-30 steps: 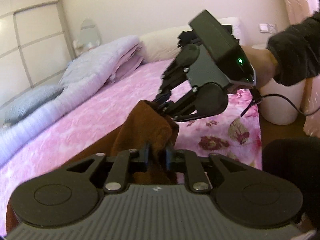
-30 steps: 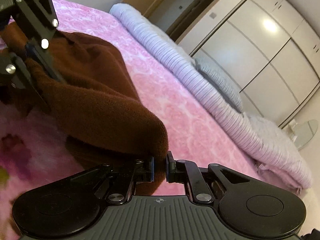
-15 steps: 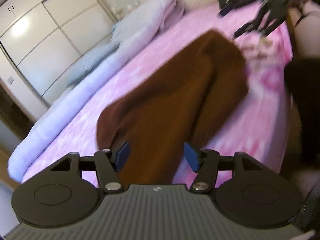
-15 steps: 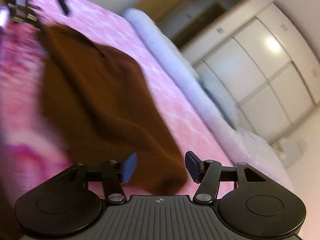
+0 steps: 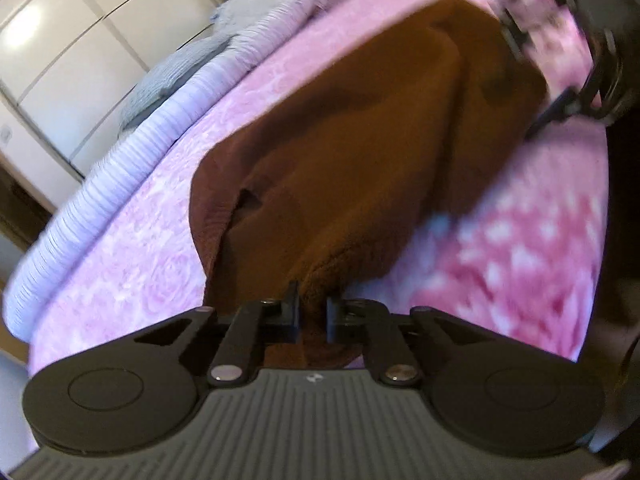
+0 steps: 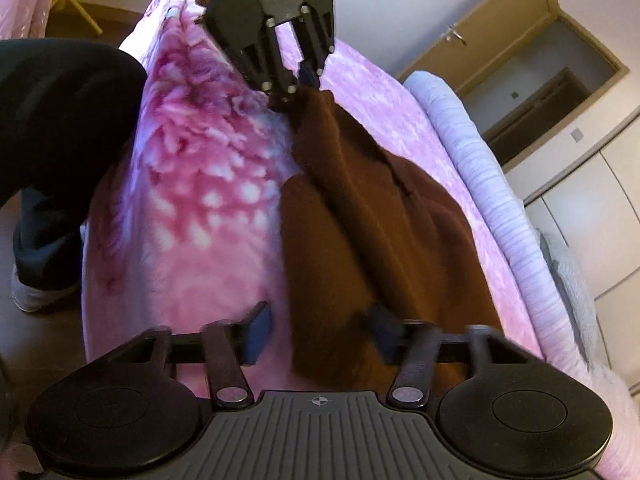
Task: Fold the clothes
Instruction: 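Lift the cardigan with both grippers and shake it open in the air, then lay the cardigan flat on the bed and open both grippers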
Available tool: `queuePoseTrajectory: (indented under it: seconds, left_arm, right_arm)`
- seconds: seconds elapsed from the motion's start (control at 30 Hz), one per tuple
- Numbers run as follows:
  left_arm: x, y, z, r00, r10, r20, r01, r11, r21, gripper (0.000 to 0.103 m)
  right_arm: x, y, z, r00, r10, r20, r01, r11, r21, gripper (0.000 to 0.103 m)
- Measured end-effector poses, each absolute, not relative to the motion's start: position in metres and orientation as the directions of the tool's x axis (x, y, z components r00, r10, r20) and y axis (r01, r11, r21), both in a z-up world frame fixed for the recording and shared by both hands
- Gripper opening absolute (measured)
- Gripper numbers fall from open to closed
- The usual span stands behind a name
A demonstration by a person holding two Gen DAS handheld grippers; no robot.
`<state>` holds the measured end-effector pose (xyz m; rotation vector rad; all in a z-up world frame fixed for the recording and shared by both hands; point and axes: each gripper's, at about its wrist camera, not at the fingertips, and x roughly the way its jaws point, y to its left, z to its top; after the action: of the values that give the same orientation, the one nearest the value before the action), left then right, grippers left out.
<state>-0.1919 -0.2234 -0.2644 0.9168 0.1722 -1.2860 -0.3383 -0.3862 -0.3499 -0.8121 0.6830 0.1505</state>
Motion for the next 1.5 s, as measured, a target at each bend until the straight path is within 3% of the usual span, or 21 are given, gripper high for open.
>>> queuePoseTrajectory:
  seconds: [0.03, 0.13, 0.23, 0.47, 0.6, 0.77, 0.9, 1.03, 1.13, 1.37, 1.5]
  left_arm:
    - [-0.189, -0.222, -0.253, 0.313, -0.761, -0.568, 0.886, 0.018, 0.464, 0.008]
    - [-0.179, -0.218, -0.219, 0.292, -0.805, -0.516, 0.918, 0.084, 0.387, 0.008]
    - [-0.171, -0.213, -0.184, 0.278, -0.846, -0.456, 0.941, 0.143, 0.308, 0.008]
    - [-0.218, -0.186, -0.031, 0.292, -0.943, -0.159, 0.918, 0.231, 0.322, 0.006]
    - [-0.264, -0.165, 0.04, 0.285, -0.958, -0.015, 0.881, 0.256, 0.399, 0.006]
    - [-0.3, -0.148, 0.106, 0.268, -0.96, 0.082, 0.85, 0.276, 0.448, 0.006]
    - [-0.296, -0.161, 0.135, 0.295, -0.952, 0.082, 0.849, 0.301, 0.434, 0.007]
    - [-0.261, -0.21, 0.12, 0.341, -0.94, -0.002, 0.862, 0.312, 0.4, 0.007]
    - [-0.215, -0.265, 0.079, 0.368, -0.923, -0.107, 0.89, 0.317, 0.329, 0.007]
    - [-0.105, -0.412, -0.072, 0.359, -0.846, -0.394, 0.933, 0.33, 0.142, 0.007]
    - [-0.056, -0.479, -0.17, 0.322, -0.77, -0.551, 0.931, 0.363, 0.037, 0.021]
  right_arm:
    - [-0.336, -0.387, -0.348, 0.776, -0.138, -0.616, -0.38, 0.678, -0.63, 0.004]
    - [-0.343, -0.394, -0.319, 0.811, -0.14, -0.568, -0.317, 0.711, -0.628, 0.003]
    - [-0.367, -0.406, -0.267, 0.874, -0.182, -0.45, -0.19, 0.725, -0.662, 0.003]
    - [-0.443, -0.418, -0.127, 0.957, -0.273, -0.1, 0.146, 0.75, -0.644, 0.003]
    - [-0.481, -0.412, -0.072, 0.954, -0.294, 0.064, 0.271, 0.744, -0.611, 0.002]
    - [-0.511, -0.411, -0.021, 0.936, -0.292, 0.195, 0.351, 0.741, -0.573, 0.002]
    - [-0.514, -0.424, 0.009, 0.926, -0.281, 0.253, 0.376, 0.749, -0.545, 0.002]
    - [-0.47, -0.458, 0.005, 0.937, -0.286, 0.199, 0.348, 0.766, -0.54, 0.002]
    - [-0.417, -0.503, -0.026, 0.947, -0.309, 0.093, 0.309, 0.789, -0.531, 0.002]
    - [-0.273, -0.635, -0.146, 0.899, -0.394, -0.192, 0.26, 0.832, -0.49, 0.002]
    - [-0.214, -0.704, -0.226, 0.824, -0.409, -0.391, 0.25, 0.883, -0.397, 0.004]
